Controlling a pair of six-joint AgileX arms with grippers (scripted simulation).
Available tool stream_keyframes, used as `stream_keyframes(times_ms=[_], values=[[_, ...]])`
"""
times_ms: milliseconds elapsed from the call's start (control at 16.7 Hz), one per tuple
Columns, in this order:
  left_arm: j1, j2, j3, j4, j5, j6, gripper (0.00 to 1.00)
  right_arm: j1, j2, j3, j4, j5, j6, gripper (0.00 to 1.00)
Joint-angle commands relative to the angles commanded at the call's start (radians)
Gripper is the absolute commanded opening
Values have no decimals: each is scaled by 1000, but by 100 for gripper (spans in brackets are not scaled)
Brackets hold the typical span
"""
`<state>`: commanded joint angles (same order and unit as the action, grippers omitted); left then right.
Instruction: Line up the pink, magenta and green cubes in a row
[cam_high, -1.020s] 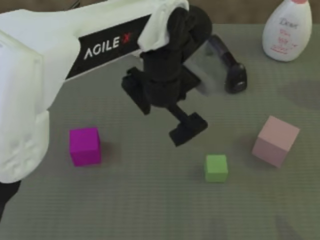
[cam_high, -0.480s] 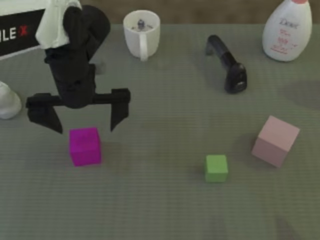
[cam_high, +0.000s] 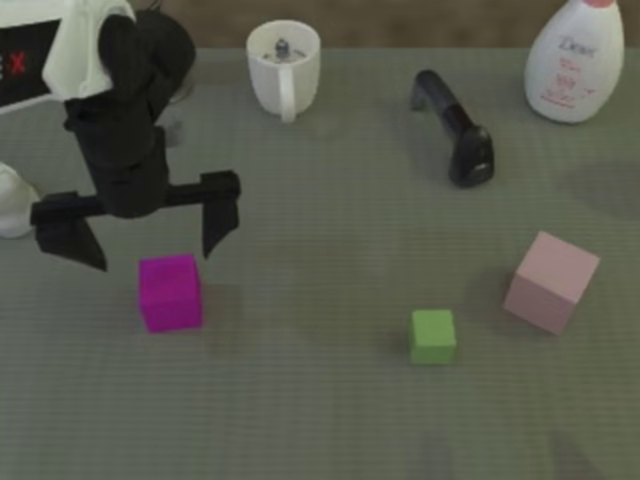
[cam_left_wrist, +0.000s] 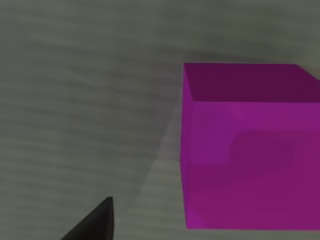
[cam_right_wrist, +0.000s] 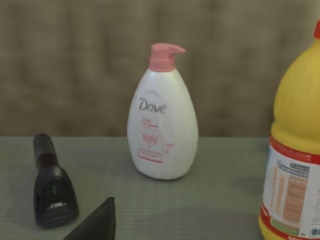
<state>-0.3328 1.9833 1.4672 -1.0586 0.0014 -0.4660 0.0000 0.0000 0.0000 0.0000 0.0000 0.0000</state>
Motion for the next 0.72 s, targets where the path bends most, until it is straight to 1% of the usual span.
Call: stream_keyframes(times_ms=[180, 540, 720], values=[[3, 27, -34, 65, 0, -1, 100, 0, 0, 0, 0, 0, 0, 100], [5, 122, -156, 284, 1, 2, 100, 0, 0, 0, 0, 0, 0, 100], [6, 137, -175, 317, 1, 2, 100, 0, 0, 0, 0, 0, 0, 100]])
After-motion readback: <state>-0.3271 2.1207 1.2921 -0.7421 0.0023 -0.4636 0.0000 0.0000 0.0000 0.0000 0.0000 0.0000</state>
